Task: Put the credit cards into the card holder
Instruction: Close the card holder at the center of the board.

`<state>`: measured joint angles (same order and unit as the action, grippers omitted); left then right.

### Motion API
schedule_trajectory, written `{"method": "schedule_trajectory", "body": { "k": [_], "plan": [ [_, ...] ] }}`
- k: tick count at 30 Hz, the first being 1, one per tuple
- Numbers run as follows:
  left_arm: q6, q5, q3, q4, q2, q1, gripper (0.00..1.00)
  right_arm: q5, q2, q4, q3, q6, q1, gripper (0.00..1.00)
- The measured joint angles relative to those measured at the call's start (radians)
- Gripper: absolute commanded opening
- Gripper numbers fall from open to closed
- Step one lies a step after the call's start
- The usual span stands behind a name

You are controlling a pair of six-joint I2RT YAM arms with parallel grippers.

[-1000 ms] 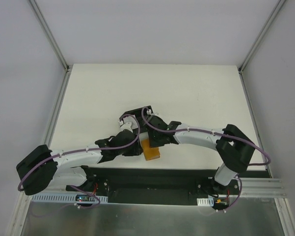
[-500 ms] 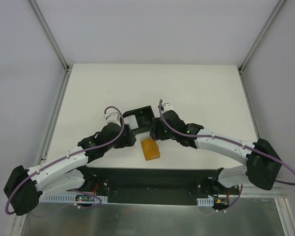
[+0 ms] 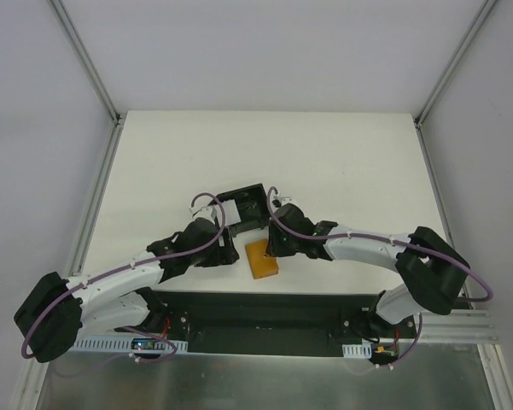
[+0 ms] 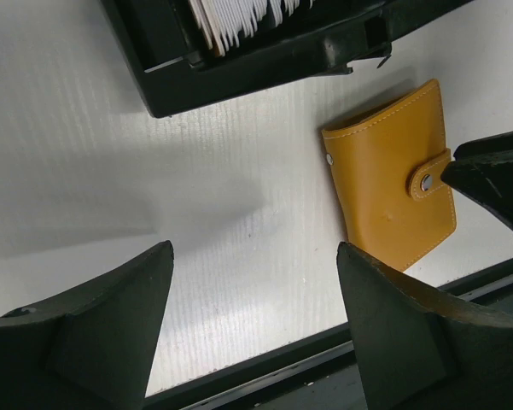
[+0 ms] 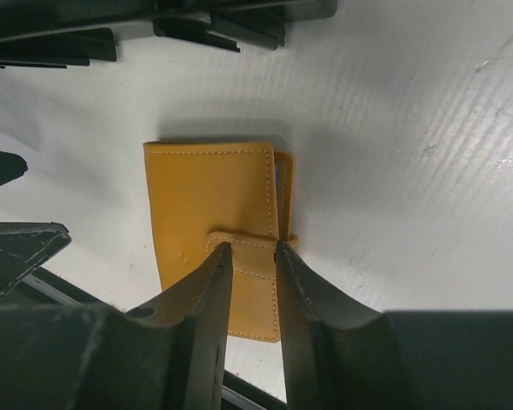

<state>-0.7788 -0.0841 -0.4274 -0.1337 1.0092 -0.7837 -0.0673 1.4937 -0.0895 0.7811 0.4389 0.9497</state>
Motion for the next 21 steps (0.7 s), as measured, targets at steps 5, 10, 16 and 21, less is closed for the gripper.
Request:
{"method": "schedule_trajectory", "body": {
  "k": [5,10,16,21],
  "plan": [
    [-0.018,0.032,0.012,0.058,0.029,-0.001,0.75,0.019,0.033,0.012,0.017,0.01,0.006,0.27],
    [-0.033,0.053,0.012,0.111,0.094,-0.006,0.74,0.031,0.064,0.029,0.035,0.018,0.01,0.25],
    [-0.047,0.059,0.006,0.188,0.15,-0.016,0.72,0.026,0.077,0.025,0.05,0.024,0.019,0.24],
    [-0.056,0.061,0.004,0.223,0.174,-0.016,0.66,0.023,0.065,0.014,0.05,0.024,0.029,0.23]
  ]
}}
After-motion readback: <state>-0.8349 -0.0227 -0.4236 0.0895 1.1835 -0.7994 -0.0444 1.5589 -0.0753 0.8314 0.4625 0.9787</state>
